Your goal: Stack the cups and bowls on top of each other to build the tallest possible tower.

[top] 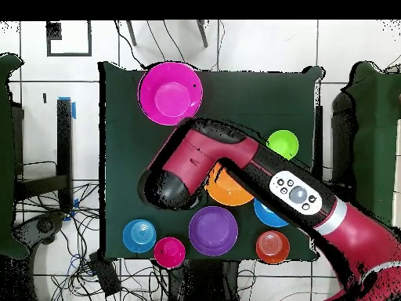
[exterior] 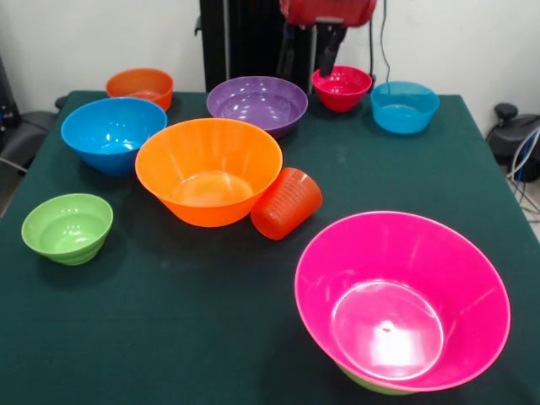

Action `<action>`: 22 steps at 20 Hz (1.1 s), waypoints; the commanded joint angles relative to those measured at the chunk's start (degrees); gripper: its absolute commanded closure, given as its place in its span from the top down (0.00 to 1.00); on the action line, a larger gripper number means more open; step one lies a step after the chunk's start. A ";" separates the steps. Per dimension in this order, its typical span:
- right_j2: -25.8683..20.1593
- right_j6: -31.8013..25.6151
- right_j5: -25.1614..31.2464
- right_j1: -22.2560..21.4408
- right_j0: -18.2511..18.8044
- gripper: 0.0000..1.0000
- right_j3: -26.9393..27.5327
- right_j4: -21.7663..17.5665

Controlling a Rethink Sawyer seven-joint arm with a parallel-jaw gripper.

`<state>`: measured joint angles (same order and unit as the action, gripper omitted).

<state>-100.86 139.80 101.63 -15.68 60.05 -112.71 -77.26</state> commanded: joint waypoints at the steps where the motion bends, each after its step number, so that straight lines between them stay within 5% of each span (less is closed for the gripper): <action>1: 15.67 22.02 -11.66 -2.07 -3.63 1.00 -9.91 -9.49; 12: 29.82 22.79 -22.60 -4.63 -8.12 1.00 -9.52 -16.75; 22: 39.79 19.27 -25.76 -7.34 -12.98 1.00 -5.01 -19.84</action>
<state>-72.35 153.01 80.29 -21.50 50.20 -119.20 -91.18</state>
